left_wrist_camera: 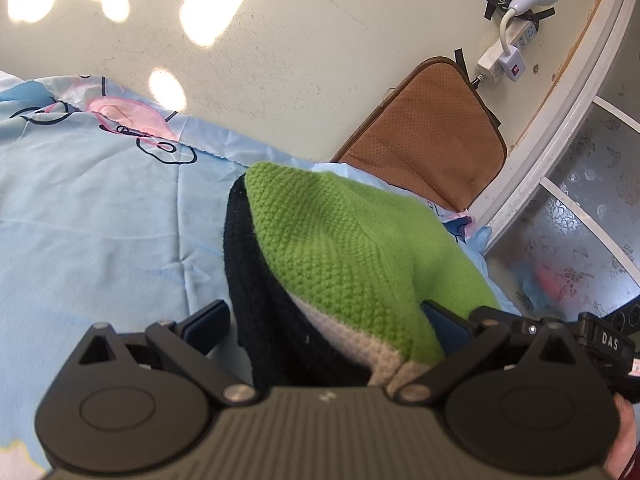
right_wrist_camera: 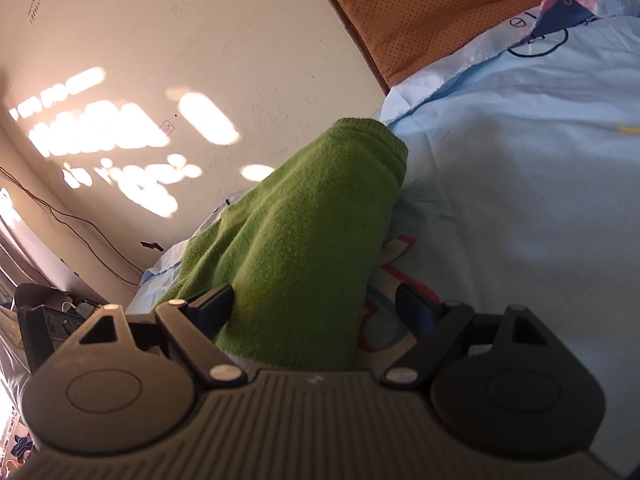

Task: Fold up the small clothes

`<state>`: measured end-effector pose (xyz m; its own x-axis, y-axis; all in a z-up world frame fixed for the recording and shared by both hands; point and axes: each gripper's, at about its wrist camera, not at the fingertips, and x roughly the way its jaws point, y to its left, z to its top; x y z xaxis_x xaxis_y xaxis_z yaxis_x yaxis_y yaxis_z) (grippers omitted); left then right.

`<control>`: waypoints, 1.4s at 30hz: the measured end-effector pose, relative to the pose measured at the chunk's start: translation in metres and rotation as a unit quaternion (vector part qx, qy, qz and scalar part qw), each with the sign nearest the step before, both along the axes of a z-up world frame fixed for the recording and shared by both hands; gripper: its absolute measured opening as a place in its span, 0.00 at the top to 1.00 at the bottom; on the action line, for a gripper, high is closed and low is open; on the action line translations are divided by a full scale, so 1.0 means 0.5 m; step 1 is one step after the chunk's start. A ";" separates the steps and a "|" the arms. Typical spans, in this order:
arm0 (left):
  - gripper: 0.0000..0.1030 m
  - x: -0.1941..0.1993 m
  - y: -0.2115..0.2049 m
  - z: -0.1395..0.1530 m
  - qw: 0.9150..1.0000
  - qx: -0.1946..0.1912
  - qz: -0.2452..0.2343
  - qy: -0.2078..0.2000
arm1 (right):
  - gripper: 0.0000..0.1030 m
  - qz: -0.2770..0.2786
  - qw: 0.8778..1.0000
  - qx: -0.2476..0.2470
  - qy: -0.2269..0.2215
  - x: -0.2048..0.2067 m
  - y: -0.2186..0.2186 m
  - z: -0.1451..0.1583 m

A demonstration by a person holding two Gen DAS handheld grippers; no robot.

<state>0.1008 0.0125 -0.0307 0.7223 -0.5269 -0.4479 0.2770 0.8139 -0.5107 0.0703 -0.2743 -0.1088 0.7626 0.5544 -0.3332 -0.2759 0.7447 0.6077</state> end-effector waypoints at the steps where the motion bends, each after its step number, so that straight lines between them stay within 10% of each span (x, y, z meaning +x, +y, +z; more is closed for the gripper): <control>1: 0.00 0.003 0.002 0.002 1.000 0.001 -0.006 0.003 | 0.17 0.003 1.000 -0.005 0.003 0.002 0.003 0.004; 13: 0.00 0.001 0.117 0.052 0.998 -0.049 -0.019 0.042 | 0.21 0.030 0.999 -0.037 0.016 0.019 0.002 0.029; 24: 0.01 0.061 0.054 -0.004 0.986 -0.107 -0.072 0.103 | 0.23 0.054 0.997 0.026 0.052 0.058 0.001 -0.003; 28: 0.06 0.048 0.012 0.011 0.991 -0.068 -0.083 0.080 | 0.43 0.059 0.997 0.015 0.042 0.038 0.026 0.015; 34: 0.10 0.052 0.063 0.094 0.989 -0.113 -0.088 0.035 | 0.45 0.093 0.994 -0.021 -0.058 0.028 0.077 0.123; 42: 0.09 0.154 0.138 0.183 0.998 -0.062 -0.008 -0.012 | 0.44 0.135 0.986 -0.007 -0.094 0.185 0.166 0.186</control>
<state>0.1776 0.0816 0.0607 0.7224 -0.5890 -0.3624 0.3028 0.7405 -0.6000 0.1628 -0.1914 -0.0161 0.6367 0.7420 -0.2098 -0.5720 0.6369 0.5168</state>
